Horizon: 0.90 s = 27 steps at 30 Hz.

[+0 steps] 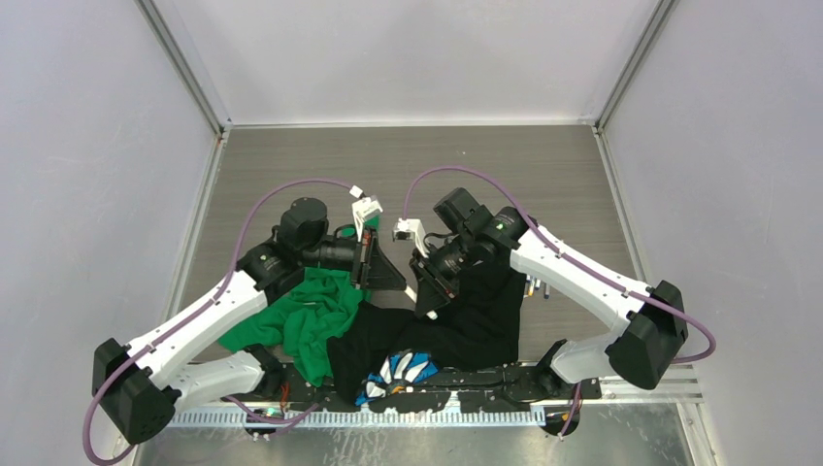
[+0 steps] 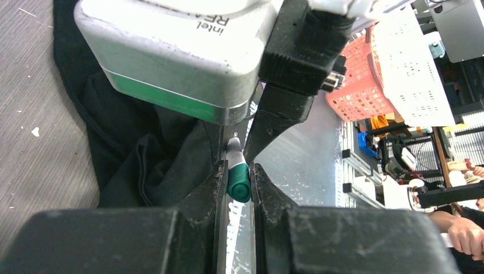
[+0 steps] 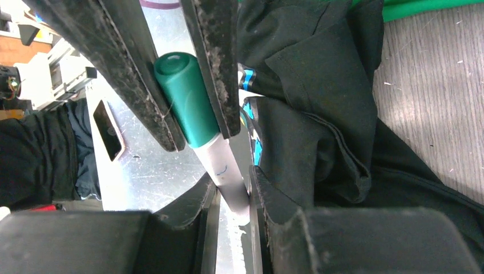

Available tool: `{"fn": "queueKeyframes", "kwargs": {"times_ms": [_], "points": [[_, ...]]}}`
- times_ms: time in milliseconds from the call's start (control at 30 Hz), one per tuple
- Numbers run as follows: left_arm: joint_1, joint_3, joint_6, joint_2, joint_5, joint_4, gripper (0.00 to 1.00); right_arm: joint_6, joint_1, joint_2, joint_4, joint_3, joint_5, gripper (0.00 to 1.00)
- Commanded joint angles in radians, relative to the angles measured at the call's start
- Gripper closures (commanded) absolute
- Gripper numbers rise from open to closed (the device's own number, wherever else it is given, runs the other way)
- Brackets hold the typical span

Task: Insert the pens into the pen caps
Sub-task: Press the pen cap onto the pen.

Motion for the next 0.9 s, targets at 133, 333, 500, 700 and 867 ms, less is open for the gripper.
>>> {"fn": "queueKeyframes", "kwargs": {"times_ms": [133, 333, 500, 700, 867], "points": [[-0.158, -0.056, -0.115, 0.014, 0.383, -0.104, 1.00, 0.126, -0.053, -0.001, 0.679, 0.111, 0.156, 0.99], [-0.118, 0.034, 0.075, 0.041, 0.316, -0.306, 1.00, 0.115, -0.053, -0.010, 0.665, 0.086, 0.115, 0.99], [-0.092, 0.187, 0.255, 0.032, 0.053, -0.462, 0.44, 0.112, -0.054, -0.062, 0.652, 0.010, 0.082, 0.99], [-0.015, 0.249, 0.287, -0.029, -0.061, -0.387, 0.02, 0.140, -0.092, -0.073, 0.642, -0.060, 0.122, 0.99], [0.049, 0.249, 0.303, -0.099, -0.219, -0.388, 0.02, 0.237, -0.135, -0.086, 0.743, -0.092, 0.175, 0.99]]}}
